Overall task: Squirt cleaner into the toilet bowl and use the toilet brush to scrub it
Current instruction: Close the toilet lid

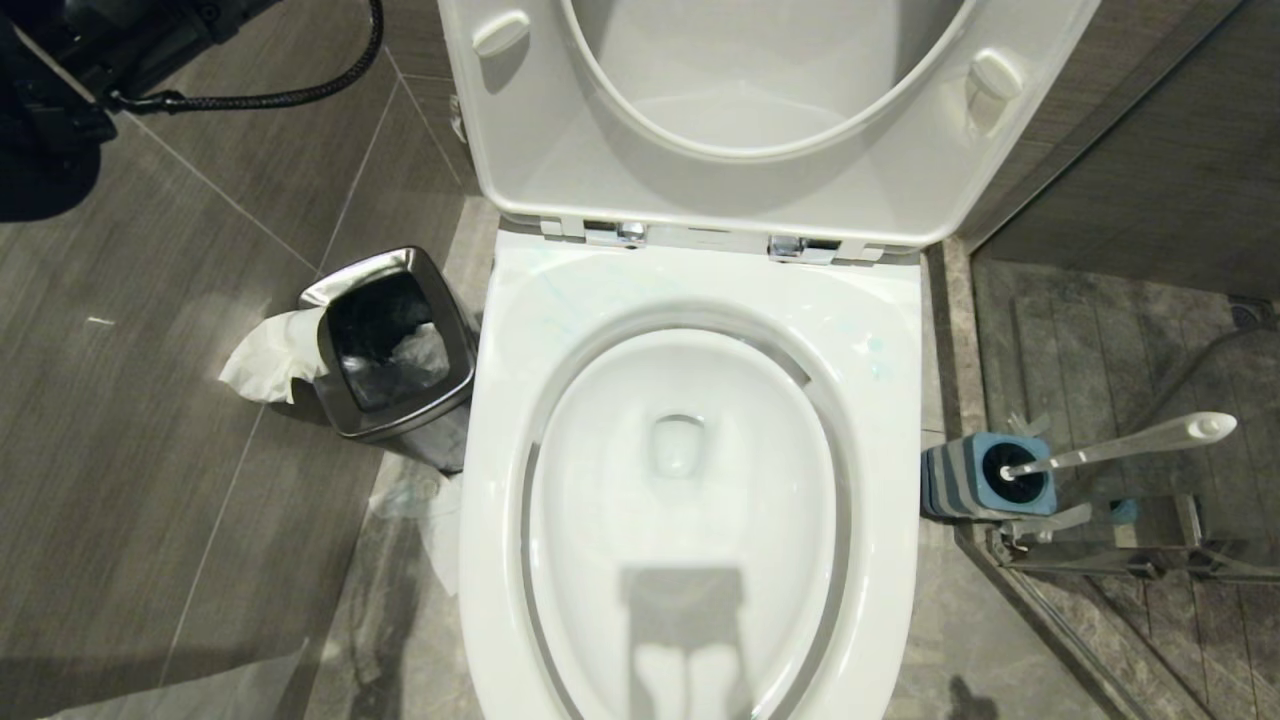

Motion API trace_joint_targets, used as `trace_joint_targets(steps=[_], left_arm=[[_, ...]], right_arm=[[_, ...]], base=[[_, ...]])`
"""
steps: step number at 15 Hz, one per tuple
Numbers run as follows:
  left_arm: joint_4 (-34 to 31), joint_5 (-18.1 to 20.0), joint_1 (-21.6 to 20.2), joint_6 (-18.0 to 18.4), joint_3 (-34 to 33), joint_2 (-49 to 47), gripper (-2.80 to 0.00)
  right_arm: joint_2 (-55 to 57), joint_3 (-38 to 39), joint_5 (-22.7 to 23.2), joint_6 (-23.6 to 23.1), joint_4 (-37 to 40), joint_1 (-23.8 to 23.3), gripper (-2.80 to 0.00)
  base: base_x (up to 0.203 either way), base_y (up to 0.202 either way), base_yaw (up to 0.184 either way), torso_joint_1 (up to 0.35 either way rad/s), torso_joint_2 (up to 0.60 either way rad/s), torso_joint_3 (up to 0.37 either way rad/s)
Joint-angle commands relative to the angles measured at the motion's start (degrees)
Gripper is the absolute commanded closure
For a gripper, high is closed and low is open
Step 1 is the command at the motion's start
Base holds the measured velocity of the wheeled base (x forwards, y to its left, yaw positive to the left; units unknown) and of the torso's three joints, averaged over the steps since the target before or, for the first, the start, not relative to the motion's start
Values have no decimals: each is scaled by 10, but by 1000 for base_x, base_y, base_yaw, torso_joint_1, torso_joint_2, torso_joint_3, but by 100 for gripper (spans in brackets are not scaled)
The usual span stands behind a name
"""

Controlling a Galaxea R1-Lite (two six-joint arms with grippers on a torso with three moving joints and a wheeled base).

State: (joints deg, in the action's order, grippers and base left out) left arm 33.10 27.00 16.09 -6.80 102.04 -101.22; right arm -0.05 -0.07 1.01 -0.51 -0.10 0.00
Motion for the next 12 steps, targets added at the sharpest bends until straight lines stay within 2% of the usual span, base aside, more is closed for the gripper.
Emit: trace_joint_targets(steps=[1, 8, 10, 12], left_arm=[[2, 8, 7, -1, 0, -7, 0], [3, 59, 23, -21, -3, -9, 0], [3, 86, 23, -41, -3, -6, 0], [3, 134, 21, -53, -7, -4, 0]], right_arm=[[0, 0, 0, 0, 0, 0, 0], [0, 0, 0, 0, 0, 0, 0], [0, 0, 0, 0, 0, 0, 0], [0, 0, 0, 0, 0, 0, 0]], base=[[0, 0, 0, 0, 0, 0], [0, 0, 0, 0, 0, 0], [0, 0, 0, 0, 0, 0], [0, 0, 0, 0, 0, 0]])
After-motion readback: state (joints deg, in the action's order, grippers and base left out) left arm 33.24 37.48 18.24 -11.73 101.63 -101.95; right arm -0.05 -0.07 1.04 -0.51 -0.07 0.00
